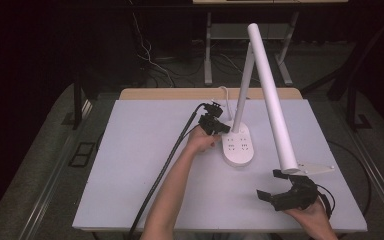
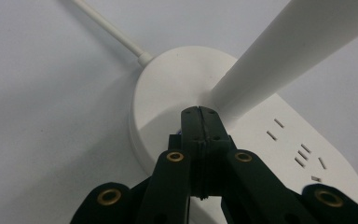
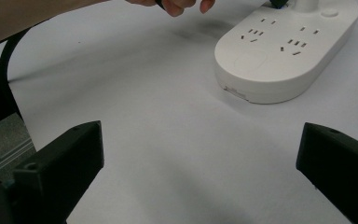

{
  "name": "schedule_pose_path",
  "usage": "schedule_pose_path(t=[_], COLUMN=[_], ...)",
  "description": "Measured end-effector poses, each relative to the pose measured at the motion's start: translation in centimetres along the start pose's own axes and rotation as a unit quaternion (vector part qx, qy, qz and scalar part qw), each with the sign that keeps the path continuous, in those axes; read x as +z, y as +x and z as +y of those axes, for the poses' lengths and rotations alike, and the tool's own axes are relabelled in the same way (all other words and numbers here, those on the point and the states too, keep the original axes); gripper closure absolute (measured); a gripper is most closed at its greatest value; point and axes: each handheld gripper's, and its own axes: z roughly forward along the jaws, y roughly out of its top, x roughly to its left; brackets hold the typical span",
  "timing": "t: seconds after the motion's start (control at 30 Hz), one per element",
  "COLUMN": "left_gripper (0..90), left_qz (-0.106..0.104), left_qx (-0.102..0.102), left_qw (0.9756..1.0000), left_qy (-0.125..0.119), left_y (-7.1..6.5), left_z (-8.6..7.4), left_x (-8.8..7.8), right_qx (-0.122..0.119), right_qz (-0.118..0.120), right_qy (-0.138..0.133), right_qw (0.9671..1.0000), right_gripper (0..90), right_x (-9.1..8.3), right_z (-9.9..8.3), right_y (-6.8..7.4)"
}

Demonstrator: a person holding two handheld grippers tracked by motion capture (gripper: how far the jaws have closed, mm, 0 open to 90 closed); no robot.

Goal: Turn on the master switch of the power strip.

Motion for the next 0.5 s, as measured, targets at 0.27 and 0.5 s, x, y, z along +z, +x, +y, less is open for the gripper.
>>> schedule_pose_path(t=[0.27,0.5], left_gripper=[90.0,89.7], left_qz=[-0.001,-0.005], left_qx=[0.003,-0.002], left_qw=[0.9997,0.9996], left_qy=[-0.022,-0.028], left_y=[-0.08,0.71], left_z=[-0.34,-0.31], left_x=[-0.08,-0.54], right_qx=[-0.001,0.0], right_qz=[0.001,0.001], right_qy=[0.001,0.001], right_qw=[1.0,1.0], right_gripper=[0.2,0.2], right_x=[0.14,0.23], right_z=[-0.02,-0.07], right_y=[-0.05,-0.19])
